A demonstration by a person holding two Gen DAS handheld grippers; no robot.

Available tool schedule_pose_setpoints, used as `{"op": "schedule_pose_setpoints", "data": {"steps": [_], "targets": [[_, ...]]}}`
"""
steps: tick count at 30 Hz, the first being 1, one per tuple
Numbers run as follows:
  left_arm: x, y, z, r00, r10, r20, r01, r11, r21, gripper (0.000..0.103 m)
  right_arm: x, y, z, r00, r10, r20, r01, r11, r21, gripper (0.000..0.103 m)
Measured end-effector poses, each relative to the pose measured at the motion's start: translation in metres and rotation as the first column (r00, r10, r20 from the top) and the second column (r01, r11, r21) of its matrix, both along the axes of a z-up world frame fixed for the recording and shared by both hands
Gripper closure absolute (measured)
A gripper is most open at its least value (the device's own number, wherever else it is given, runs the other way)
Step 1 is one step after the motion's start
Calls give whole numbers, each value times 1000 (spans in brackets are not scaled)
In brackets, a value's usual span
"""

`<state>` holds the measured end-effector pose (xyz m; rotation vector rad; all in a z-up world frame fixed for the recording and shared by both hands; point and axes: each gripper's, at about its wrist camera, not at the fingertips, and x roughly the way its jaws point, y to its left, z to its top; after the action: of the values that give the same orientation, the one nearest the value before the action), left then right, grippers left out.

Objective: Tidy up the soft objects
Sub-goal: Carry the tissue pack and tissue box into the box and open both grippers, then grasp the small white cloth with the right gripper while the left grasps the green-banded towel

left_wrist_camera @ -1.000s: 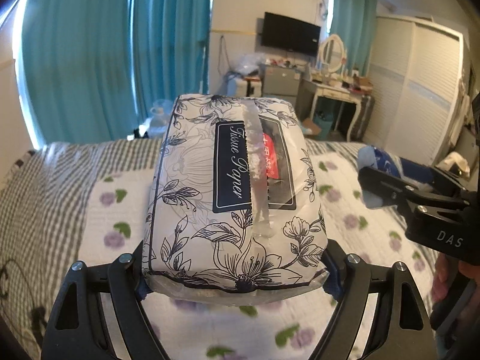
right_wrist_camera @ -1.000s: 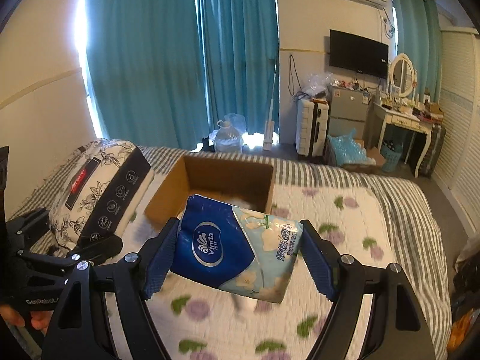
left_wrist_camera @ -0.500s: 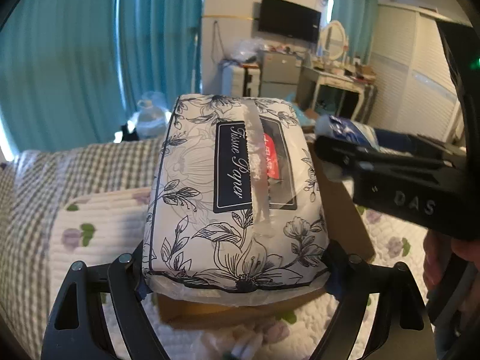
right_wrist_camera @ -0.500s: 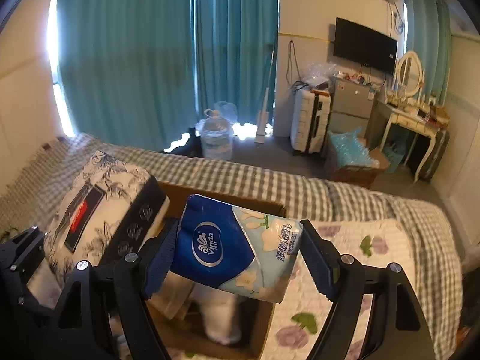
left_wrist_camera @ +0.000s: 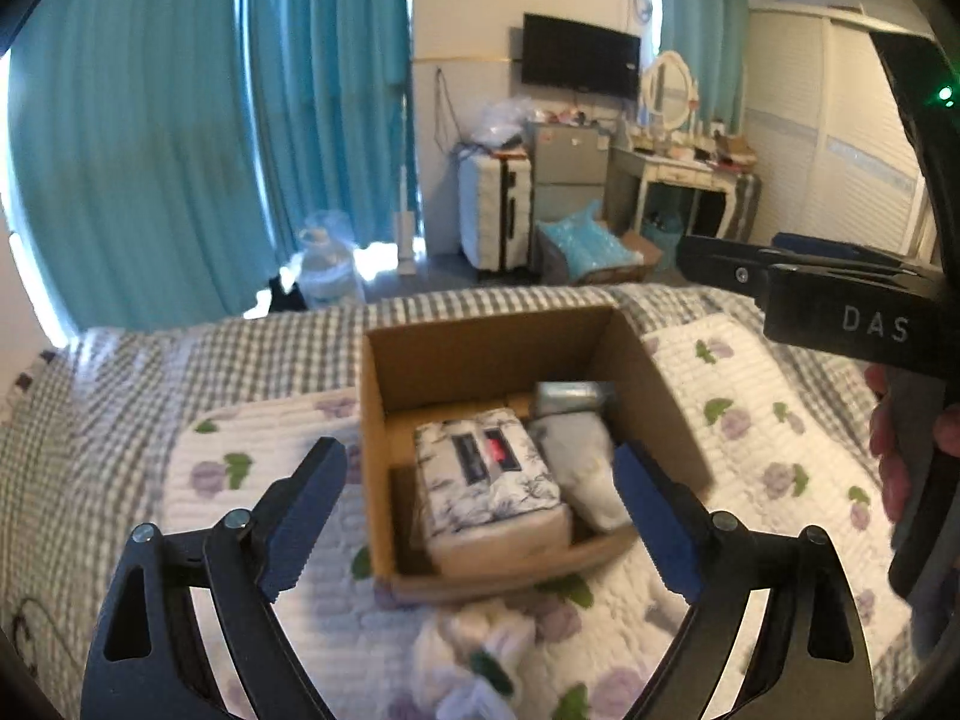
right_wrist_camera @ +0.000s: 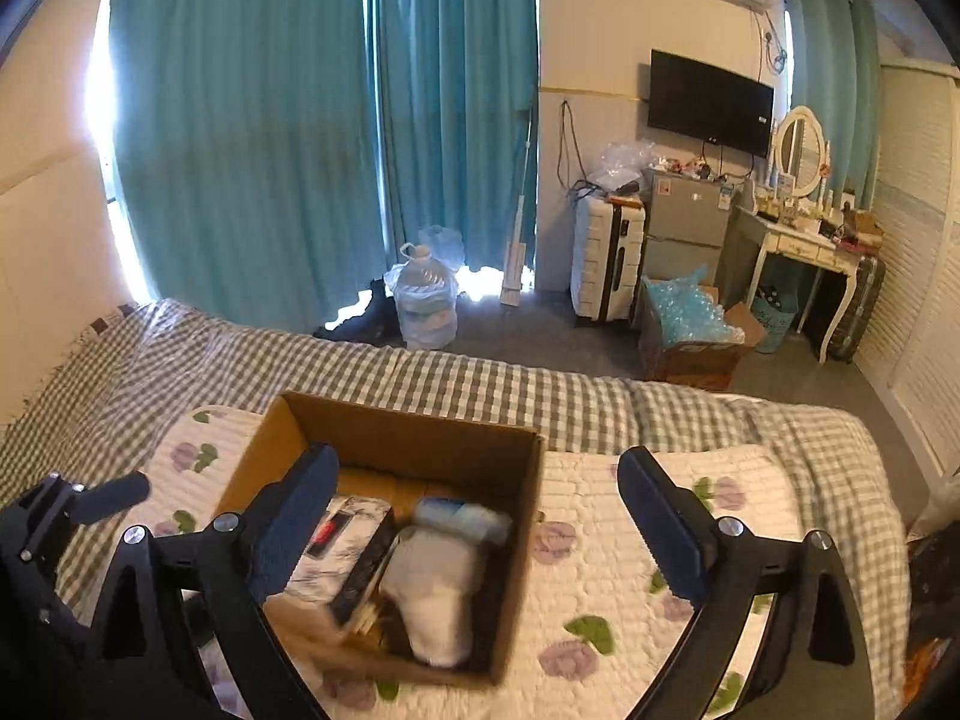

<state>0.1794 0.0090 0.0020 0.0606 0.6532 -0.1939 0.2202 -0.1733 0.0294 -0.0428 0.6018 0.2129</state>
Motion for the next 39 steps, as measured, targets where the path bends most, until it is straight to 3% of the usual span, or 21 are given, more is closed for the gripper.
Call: {"op": "schedule_pose_setpoints", "data": {"steps": [10,16,25,37,39], "targets": [[-103,2,68,994,45,102,-44,999,-20,11,-113,-19,87,997,12,78,-5,996,-89,8],[-141,4,70,992,56,116,-55,998,-19,11,-172,-30,94,995,33,94,-20,990,-139,8],[-140,2,20,996,84,38,-84,996,-21,11,-198,-41,30,999,53,6,-52,989,-139,8],[-89,-10,-71,994,84,-66,-77,992,100,11,-144,-30,-80,990,49,-131,-61,994,-87,8],[-80,-6,-86,991,93,-95,-85,992,90,11,-133,-29,-98,987,42,-156,-56,994,-89,8]]}}
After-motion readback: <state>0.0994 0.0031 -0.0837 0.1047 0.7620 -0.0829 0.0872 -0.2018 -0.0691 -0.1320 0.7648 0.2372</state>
